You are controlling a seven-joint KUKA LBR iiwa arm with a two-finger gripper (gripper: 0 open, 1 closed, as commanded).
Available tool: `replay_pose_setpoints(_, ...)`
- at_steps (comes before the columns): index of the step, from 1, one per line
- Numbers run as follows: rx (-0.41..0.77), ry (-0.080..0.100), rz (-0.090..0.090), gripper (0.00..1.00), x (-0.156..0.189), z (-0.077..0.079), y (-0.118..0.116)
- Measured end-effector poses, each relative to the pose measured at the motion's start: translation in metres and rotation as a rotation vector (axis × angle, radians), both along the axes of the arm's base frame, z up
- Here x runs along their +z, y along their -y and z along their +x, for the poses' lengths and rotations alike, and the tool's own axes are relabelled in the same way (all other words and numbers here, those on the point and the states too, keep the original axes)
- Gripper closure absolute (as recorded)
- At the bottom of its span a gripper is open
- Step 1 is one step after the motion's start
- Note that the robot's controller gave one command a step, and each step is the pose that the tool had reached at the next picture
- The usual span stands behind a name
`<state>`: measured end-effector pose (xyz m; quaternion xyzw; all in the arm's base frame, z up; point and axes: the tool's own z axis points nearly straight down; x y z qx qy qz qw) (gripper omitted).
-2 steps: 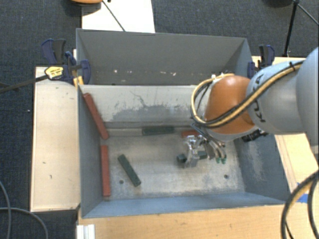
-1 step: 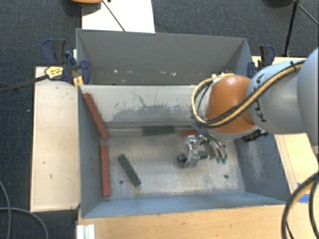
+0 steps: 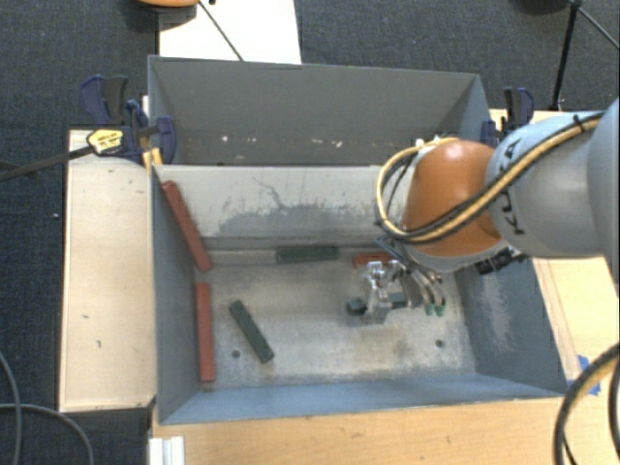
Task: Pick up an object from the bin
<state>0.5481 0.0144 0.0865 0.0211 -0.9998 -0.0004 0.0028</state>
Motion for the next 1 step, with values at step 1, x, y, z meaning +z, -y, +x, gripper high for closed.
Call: replay_pose_setpoints(1, -0.001, 0.004, 0.000, 1.00, 0.0200, 0.0010, -0.0001)
